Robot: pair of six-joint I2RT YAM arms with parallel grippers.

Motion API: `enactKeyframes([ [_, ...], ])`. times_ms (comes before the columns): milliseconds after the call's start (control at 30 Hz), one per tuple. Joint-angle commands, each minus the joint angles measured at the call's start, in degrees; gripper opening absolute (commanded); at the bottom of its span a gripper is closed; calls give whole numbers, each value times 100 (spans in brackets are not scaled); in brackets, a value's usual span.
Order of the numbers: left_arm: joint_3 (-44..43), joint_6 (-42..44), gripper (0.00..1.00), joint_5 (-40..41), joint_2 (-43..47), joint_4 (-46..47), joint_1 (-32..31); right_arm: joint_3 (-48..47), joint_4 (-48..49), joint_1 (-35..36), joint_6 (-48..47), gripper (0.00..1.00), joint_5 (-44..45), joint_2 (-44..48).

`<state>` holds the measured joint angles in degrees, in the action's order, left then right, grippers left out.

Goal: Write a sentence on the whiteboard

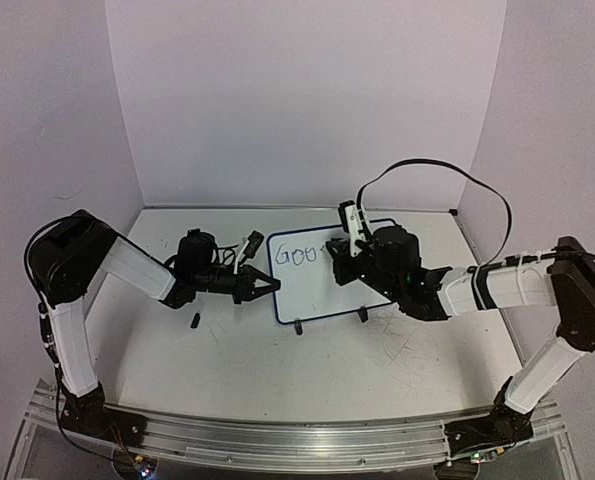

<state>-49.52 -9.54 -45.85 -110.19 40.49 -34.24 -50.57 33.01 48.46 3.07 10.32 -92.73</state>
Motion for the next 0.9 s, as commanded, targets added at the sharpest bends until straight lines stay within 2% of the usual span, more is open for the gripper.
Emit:
enactKeyframes([
  [0, -39, 391, 0, 269, 61, -384, 4, -222, 112, 61, 72, 0, -90, -132],
  [867, -31, 391, 0, 261, 81, -390, -1, 66, -172, 107, 154, 0, 281, 60],
])
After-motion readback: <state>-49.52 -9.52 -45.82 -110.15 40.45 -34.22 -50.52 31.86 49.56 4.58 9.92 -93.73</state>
